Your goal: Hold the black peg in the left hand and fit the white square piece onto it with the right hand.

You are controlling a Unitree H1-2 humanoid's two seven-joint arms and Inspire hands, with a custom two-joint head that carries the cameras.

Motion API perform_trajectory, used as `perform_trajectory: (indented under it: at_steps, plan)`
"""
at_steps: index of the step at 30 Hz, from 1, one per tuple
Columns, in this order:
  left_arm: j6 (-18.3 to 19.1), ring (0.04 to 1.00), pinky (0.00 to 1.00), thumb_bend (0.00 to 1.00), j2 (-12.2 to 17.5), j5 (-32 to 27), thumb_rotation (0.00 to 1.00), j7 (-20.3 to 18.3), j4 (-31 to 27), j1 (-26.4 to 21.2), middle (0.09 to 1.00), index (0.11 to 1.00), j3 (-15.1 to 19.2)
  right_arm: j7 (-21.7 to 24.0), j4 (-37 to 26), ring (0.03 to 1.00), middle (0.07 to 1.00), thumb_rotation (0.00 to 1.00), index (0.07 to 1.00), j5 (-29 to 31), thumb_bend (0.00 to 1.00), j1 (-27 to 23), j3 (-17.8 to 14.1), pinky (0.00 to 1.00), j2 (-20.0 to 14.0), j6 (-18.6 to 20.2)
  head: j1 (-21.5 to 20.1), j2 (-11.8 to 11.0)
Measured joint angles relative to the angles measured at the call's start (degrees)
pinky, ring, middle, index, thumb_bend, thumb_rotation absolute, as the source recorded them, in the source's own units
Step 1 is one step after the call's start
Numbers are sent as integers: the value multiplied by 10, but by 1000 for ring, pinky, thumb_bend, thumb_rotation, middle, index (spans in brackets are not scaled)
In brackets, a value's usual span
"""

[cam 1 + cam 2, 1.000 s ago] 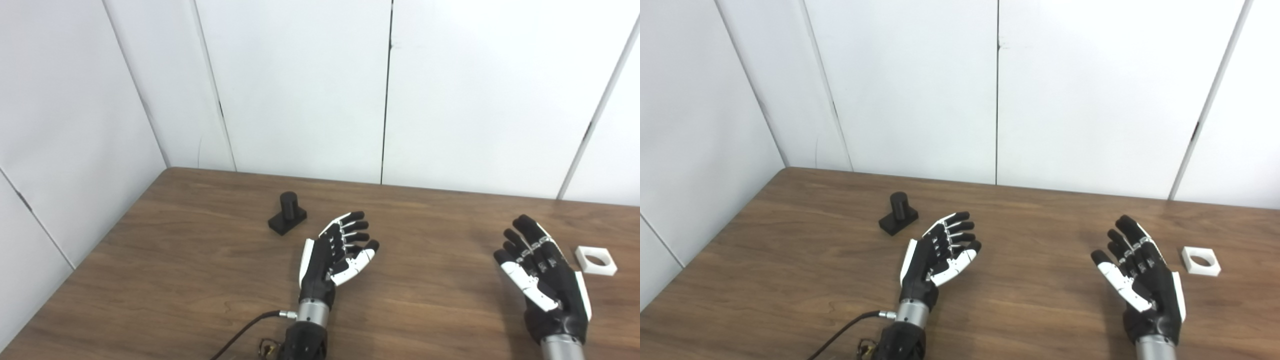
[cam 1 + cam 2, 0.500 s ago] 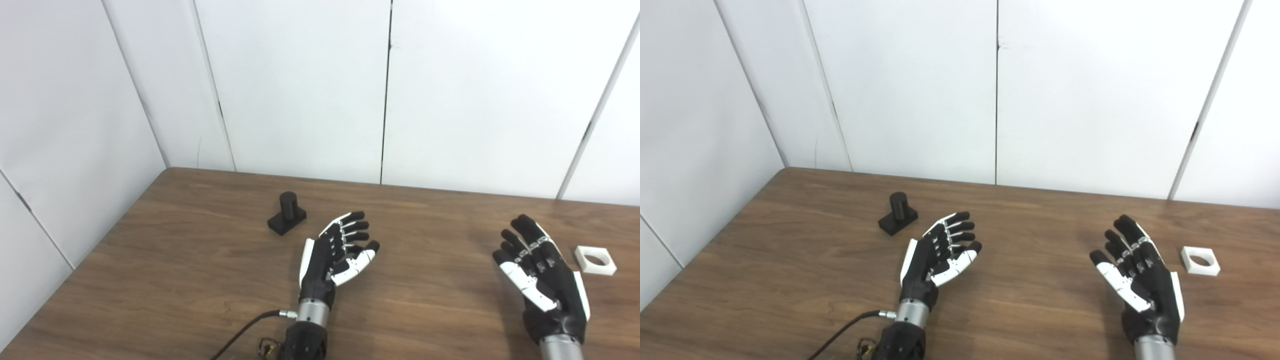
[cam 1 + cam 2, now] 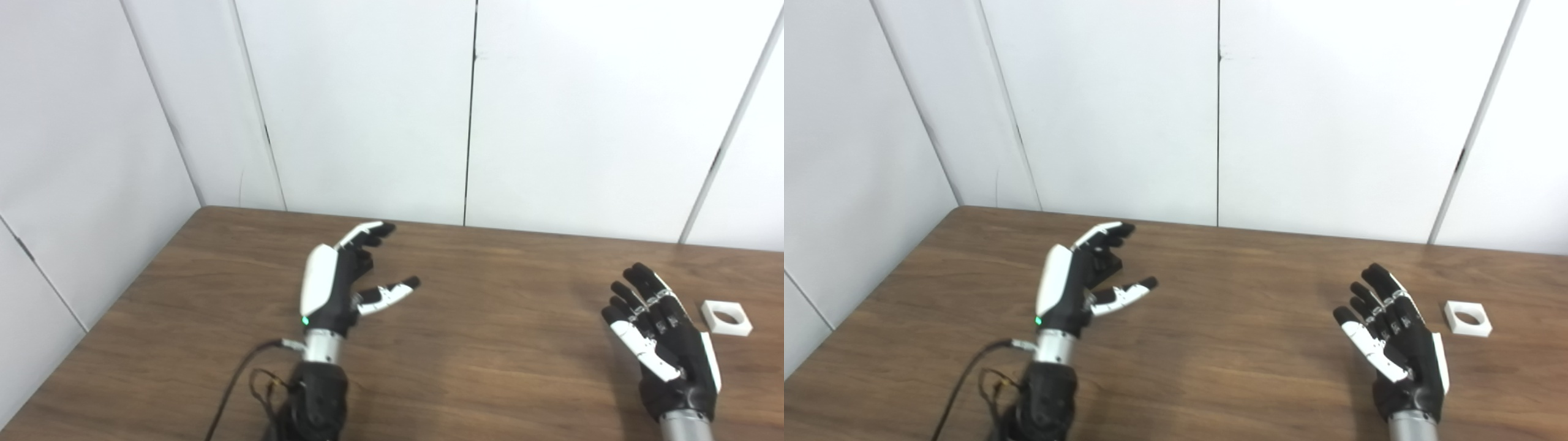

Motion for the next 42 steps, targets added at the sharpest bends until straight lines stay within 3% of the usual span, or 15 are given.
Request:
perform_trajectory:
  at_steps: [9,15,19,20,23,32,42]
  plan:
    - [39,759,621,758,71,26,217,-33,-1,-17,800,711,6,0,2,812,842,116,788,-1,637,-1,-4,839,-1,-1,9,-2]
    - [88,889,708,790,104,72,296,-52,-1,-37,896,744,6,0,6,814,845,106,783,-5,627,-3,-4,842,0,-1,10,-2]
    - [119,964,803,811,111,98,354,-53,-1,-50,958,763,6,0,7,813,844,131,789,-9,626,-4,-4,821,0,-1,10,-2]
    - [132,991,881,821,112,106,392,-56,1,-55,982,767,4,0,7,815,846,132,791,-9,624,-4,-4,820,-1,-1,10,-2]
    - [155,1000,935,848,116,121,459,-62,11,-70,995,771,-2,0,7,818,845,139,789,-10,622,-4,-4,827,-1,-1,9,-1]
    - [221,1000,997,896,138,179,527,-94,81,-130,1000,737,-44,0,6,814,846,132,787,-11,643,-4,-4,816,-1,-1,5,1]
    - [261,1000,1000,940,135,180,540,-123,153,-172,1000,681,-79,-3,2,804,836,147,787,-15,645,-3,-3,800,-1,0,2,5]
